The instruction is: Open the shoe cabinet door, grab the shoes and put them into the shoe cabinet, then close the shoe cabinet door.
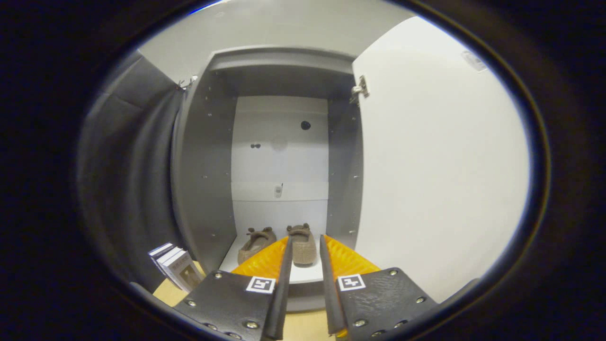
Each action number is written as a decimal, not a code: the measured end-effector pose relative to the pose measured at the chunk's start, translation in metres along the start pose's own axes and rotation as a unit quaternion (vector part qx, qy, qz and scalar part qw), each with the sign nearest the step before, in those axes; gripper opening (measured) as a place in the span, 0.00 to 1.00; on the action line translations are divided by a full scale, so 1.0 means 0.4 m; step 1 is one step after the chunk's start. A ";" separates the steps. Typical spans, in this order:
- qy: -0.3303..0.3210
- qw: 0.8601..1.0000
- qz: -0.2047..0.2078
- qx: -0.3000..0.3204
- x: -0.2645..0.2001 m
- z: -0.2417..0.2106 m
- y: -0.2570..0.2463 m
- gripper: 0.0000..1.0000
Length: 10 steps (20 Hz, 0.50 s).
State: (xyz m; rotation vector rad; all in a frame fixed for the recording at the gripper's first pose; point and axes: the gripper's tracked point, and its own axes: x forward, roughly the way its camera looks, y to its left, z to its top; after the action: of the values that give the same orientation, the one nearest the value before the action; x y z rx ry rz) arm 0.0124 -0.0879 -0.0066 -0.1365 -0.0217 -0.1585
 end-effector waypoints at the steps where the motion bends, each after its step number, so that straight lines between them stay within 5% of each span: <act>1: -0.002 1.000 0.004 0.000 -0.045 0.007 -0.021 0.34; 10: -0.038 0.998 0.047 0.008 -0.379 0.073 -0.214 0.34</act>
State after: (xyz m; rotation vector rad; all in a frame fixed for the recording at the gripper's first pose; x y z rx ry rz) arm -0.1514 -0.1440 0.0290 -0.1264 -0.0928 -0.0590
